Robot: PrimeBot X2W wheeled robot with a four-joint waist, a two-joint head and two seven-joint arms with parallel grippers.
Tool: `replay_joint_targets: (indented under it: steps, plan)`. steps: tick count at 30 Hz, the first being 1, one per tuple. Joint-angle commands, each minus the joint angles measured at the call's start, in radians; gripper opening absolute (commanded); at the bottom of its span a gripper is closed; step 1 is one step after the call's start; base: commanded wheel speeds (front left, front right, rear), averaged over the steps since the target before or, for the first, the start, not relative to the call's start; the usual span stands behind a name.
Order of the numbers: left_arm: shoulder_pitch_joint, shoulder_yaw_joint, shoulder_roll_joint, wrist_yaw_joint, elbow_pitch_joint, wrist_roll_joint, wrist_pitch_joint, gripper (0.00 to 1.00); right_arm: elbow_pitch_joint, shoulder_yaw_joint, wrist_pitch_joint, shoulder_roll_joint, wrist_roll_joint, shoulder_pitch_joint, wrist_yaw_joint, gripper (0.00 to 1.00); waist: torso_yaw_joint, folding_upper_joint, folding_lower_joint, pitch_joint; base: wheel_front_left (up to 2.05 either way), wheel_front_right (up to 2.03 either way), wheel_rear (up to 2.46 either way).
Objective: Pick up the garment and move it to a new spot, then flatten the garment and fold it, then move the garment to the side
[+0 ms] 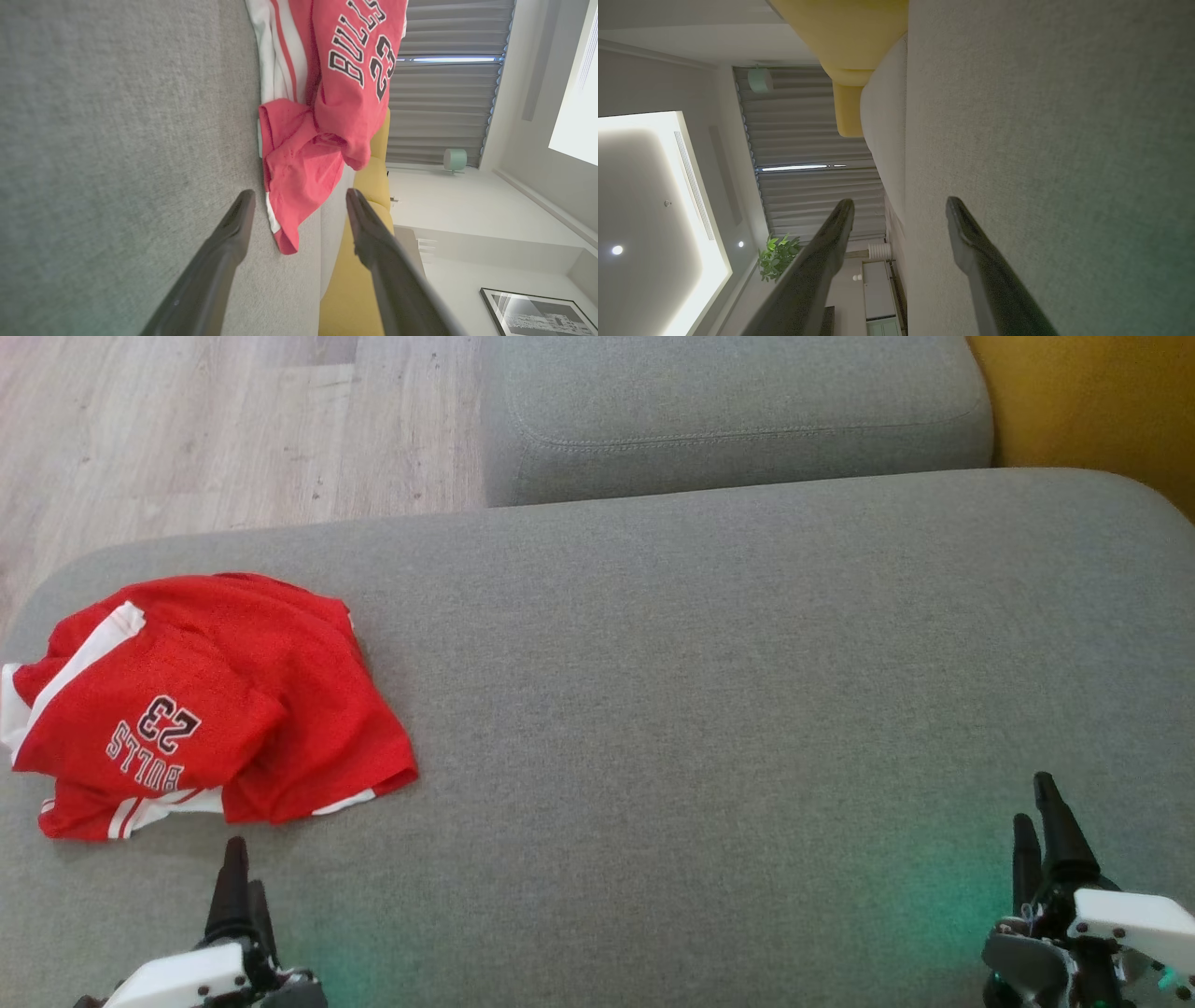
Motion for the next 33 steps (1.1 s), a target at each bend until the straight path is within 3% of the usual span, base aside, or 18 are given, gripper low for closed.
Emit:
replay_joint_targets:
  steps: [1,14,33]
  plan:
    - [-0.034,-0.003,0.004,-0.001,-0.037,0.008,-0.008,1.0,-0.038,0.004,-0.011,-0.002,-0.01,-0.042,0.001,1.0,0.0,-0.0001,0.0,0.0,0.0,0.0,0.0]
    - [-0.024,0.017,0.005,-0.002,-0.057,0.08,-0.047,1.0,-0.056,0.007,-0.049,-0.002,-0.18,-0.043,0.002,1.0,0.001,-0.0001,0.0,-0.005,0.0,0.0,0.0]
    - [-0.025,0.039,0.006,0.006,-0.185,0.336,-0.106,1.0,-0.211,0.059,-0.108,-0.003,-0.621,-0.055,0.003,1.0,0.003,-0.0001,0.0,-0.004,0.0,0.0,0.0]
